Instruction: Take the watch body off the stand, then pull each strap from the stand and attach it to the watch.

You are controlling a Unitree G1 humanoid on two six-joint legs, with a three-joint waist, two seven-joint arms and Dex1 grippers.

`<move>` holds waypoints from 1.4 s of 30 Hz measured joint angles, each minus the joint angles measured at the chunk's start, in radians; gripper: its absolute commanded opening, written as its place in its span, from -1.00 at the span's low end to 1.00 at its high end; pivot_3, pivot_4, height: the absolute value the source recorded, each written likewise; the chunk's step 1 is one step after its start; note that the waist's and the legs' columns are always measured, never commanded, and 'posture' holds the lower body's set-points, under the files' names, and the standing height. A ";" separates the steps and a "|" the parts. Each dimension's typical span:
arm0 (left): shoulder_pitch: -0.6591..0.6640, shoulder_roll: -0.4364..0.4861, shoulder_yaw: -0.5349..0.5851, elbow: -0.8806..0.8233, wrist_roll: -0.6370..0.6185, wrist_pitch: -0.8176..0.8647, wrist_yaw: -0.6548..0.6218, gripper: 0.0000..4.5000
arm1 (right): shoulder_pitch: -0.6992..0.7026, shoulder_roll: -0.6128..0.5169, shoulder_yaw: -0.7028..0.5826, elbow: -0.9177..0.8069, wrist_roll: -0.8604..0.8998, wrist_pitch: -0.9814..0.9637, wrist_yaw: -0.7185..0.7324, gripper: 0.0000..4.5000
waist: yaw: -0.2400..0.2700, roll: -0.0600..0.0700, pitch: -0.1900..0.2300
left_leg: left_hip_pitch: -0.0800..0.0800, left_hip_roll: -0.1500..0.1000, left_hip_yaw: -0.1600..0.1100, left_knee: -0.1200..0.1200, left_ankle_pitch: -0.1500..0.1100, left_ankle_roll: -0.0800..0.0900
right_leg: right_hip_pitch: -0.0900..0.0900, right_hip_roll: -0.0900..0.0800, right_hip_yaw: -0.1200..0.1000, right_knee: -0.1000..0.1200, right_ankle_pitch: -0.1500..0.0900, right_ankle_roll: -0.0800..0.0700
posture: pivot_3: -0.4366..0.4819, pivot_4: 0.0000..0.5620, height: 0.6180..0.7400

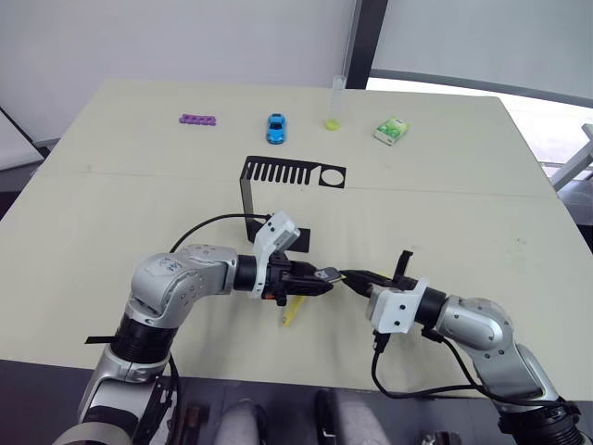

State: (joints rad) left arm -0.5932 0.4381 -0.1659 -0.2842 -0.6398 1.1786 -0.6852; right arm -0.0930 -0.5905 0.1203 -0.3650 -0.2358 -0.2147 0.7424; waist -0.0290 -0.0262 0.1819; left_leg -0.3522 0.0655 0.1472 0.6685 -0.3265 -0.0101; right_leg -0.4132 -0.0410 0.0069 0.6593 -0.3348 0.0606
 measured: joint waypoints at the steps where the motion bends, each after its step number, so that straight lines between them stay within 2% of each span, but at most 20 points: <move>1: 0.000 -0.001 0.000 0.000 0.001 -0.001 0.002 -0.29 | 0.000 0.000 -0.001 0.000 0.000 0.000 0.000 -1.00 | 0.000 0.000 0.000 | 0.000 0.000 0.000 0.000 0.000 0.000 | 0.000 0.000 0.000 0.000 0.000 0.000 | -0.05 -0.47 1.00; 42: 0.000 -0.021 0.000 0.022 0.005 -0.011 0.015 -0.29 | 0.010 0.000 -0.014 0.000 0.000 -0.002 0.000 -1.00 | 0.000 0.000 0.000 | 0.000 0.000 0.000 0.000 0.000 0.000 | 0.000 0.000 0.000 0.000 0.000 0.000 | -0.05 -0.47 1.00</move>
State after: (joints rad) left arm -0.5930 0.4172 -0.1656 -0.2625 -0.6344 1.1677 -0.6702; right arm -0.0831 -0.5904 0.1061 -0.3650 -0.2353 -0.2167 0.7423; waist -0.0291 -0.0262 0.1819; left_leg -0.3522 0.0655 0.1472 0.6685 -0.3265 -0.0101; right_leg -0.4132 -0.0409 0.0069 0.6593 -0.3348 0.0606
